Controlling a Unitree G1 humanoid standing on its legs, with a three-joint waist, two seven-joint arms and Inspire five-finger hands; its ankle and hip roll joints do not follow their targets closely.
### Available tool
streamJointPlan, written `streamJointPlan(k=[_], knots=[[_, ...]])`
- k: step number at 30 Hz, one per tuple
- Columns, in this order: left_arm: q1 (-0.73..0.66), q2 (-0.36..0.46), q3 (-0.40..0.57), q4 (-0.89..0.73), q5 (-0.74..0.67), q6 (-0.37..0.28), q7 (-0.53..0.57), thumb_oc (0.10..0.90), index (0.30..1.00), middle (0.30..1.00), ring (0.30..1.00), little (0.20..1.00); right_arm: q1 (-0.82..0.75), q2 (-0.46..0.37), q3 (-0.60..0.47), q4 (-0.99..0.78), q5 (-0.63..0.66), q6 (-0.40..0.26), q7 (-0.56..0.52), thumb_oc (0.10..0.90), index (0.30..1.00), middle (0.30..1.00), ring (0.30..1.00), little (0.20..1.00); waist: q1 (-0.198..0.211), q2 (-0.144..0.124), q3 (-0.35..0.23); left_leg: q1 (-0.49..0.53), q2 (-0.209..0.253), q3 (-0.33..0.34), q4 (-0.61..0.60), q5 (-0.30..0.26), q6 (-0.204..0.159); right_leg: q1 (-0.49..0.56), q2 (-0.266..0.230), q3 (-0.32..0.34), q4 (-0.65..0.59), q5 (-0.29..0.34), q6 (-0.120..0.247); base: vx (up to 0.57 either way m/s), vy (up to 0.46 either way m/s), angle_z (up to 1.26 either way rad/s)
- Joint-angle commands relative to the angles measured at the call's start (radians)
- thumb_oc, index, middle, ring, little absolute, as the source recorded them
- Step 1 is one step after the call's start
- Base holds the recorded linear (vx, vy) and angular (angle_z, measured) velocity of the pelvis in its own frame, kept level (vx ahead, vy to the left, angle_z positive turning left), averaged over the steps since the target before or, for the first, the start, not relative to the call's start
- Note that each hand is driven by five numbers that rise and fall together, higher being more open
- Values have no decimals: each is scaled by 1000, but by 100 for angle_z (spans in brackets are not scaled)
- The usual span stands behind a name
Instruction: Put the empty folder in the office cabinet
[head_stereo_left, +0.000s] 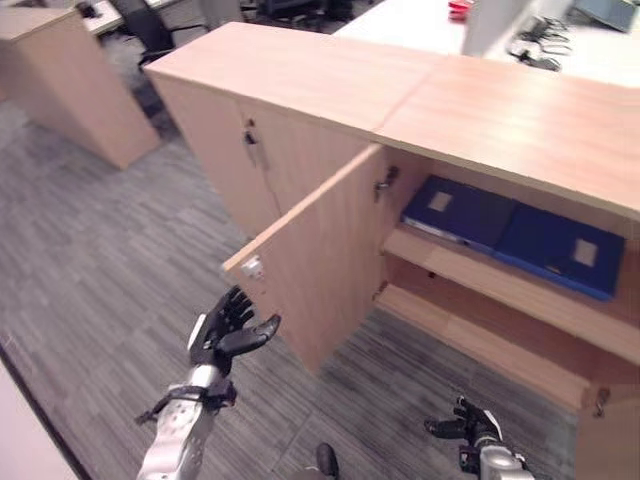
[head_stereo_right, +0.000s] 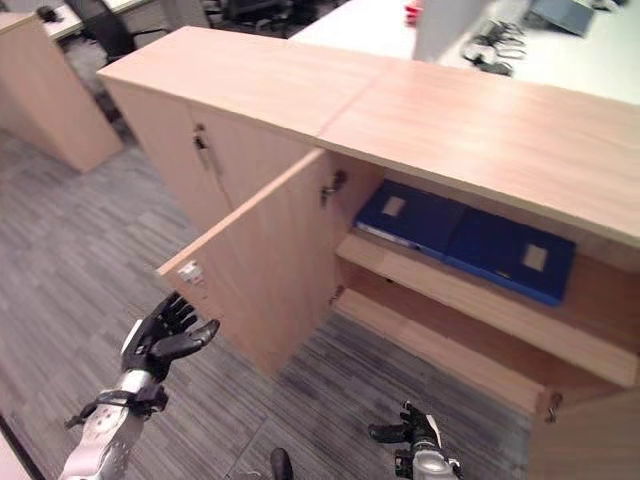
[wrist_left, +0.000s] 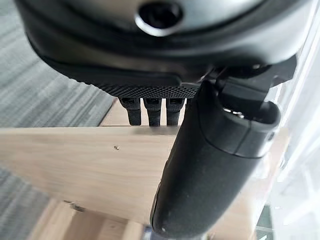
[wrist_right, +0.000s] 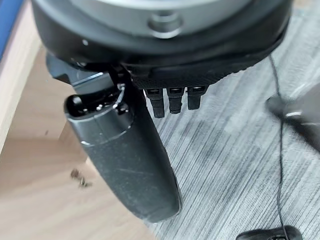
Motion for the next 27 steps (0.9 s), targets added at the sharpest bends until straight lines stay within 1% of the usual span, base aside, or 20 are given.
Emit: streamJointPlan(k=[1,3,4,5,6,8,9,10,11,12,13,14,16,17,20,21,23,25,26,27], knots=[[-74,-24,-75,-137,-4,-30,-86,800,900,900,900,900,-8,-60,7,-40,-23,-36,-13,800,900,900,900,900,-50,17,-25,-28,-48,-128,-15,-83,-22,126,55,67,-177,56,31,21,-366,-118],[-57,-42,-73,-136,-16,-27,-94,800,900,900,900,900,-3,-66,10,-41,-22,-37,-11,800,900,900,900,900,-59,26,-25,-28,-32,-119,-16,-69,-34,133,79,83,-218,53,24,4,-366,-53],[-36,-69,-79,-130,-23,-22,-98,800,900,900,900,900,-3,-73,16,-48,-22,-36,-9,800,900,900,900,900,-79,39,-15,-24,-8,-104,-22,-39,-56,131,113,109,-262,46,15,-2,-350,-47],[-35,-71,-79,-130,-23,-23,-98,800,900,900,900,900,-2,-75,17,-49,-22,-36,-9,800,900,900,900,900,-78,42,-15,-23,-5,-102,-24,-36,-59,131,117,111,-264,47,12,-1,-447,-72],[-29,-84,-89,-135,-25,-18,-104,800,900,900,900,900,-10,-86,18,-49,-20,-36,-16,800,900,900,900,900,-98,54,-9,-27,23,-89,-33,-9,-78,121,147,132,-301,39,1,0,-330,-60],[-30,-96,-103,-133,-22,-10,-105,800,900,900,900,900,-22,-105,17,-45,-17,-39,-25,800,900,900,900,900,-113,69,-4,-24,54,-76,-36,20,-101,117,188,154,-328,25,-17,11,-398,-48],[-40,-103,-122,-133,-25,-5,-106,800,900,900,900,900,-34,-116,18,-40,-11,-40,-38,800,900,900,900,900,-124,77,5,-34,78,-80,-33,56,-122,111,209,171,-334,6,-31,14,-353,-54],[-53,-108,-136,-130,-24,-2,-106,800,900,900,900,900,-42,-127,19,-43,-6,-44,-45,800,900,900,900,900,-133,81,6,-29,91,-84,-38,69,-134,104,228,185,-336,-6,-42,62,-360,-69],[-70,-108,-160,-141,-29,0,-105,800,900,900,900,900,-63,-139,27,-43,-5,-45,-56,800,900,900,900,900,-136,86,14,-39,102,-148,-14,100,-148,93,250,220,-339,-23,-52,100,-275,-91],[-85,-102,-174,-147,-28,0,-103,800,900,900,900,900,-82,-144,37,-45,-4,-45,-60,800,900,900,900,900,-129,83,19,-54,97,-221,8,104,-150,81,259,246,-339,-29,-59,87,-251,-114],[-113,-84,-198,-175,-10,-9,-100,800,900,900,900,900,-110,-144,60,-45,-3,-51,-62,800,900,900,900,900,-102,64,26,-95,47,-404,42,64,-111,42,264,309,-339,-5,-66,112,-172,-189],[-135,-75,-222,-197,4,-25,-95,800,900,900,900,900,-141,-139,97,-41,-11,-56,-61,800,900,900,900,900,-72,45,24,-117,-28,-585,59,-15,-86,14,274,409,-339,-3,-68,126,-131,-183],[-154,-73,-242,-211,3,-37,-93,800,900,900,900,900,-161,-124,131,-41,-22,-62,-56,800,900,900,900,900,-61,36,17,-122,-92,-691,51,-75,-68,-5,287,486,-339,-4,-70,152,-46,-273],[-178,-68,-256,-221,14,-40,-94,800,900,900,900,900,-171,-113,153,-35,-35,-64,-46,800,900,900,900,900,-61,31,8,-133,-142,-749,43,-94,-63,-14,300,540,-339,1,-72,143,11,-286],[-209,-50,-254,-209,48,-50,-77,800,900,900,900,900,-175,-102,176,-31,-52,-62,-36,800,900,900,900,900,-60,25,17,-163,-185,-782,52,-80,-65,-7,319,594,-339,9,-74,92,22,-165],[-210,-50,-254,-208,48,-51,-77,800,900,900,900,900,-176,-102,176,-31,-52,-62,-37,800,900,900,900,900,-59,25,18,-162,-185,-780,52,-80,-65,-6,318,595,-339,9,-74,75,40,-54],[-245,-18,-231,-152,90,-62,-45,800,900,900,900,900,-145,-98,197,-58,-72,-58,-8,800,900,900,900,900,-85,23,6,-118,-167,-747,25,-87,-59,13,334,631,-339,3,-74,132,80,-6],[-259,-14,-208,-103,87,-61,-22,800,900,900,900,900,-119,-99,196,-70,-79,-56,0,800,900,900,900,900,-96,24,-2,-86,-158,-732,7,-87,-56,27,337,636,-339,1,-73,128,85,-21],[-295,8,-170,-20,87,-63,13,800,900,900,900,900,-89,-99,187,-80,-81,-53,7,800,900,900,900,900,-117,21,-19,-48,-148,-716,-30,-84,-52,37,339,630,-339,5,-71,84,62,-24],[-295,8,-170,-19,87,-64,13,800,900,900,900,900,-89,-99,187,-80,-81,-53,7,800,900,900,900,900,-117,21,-18,-46,-148,-716,-32,-84,-52,39,339,630,-339,5,-71,155,117,-18]])
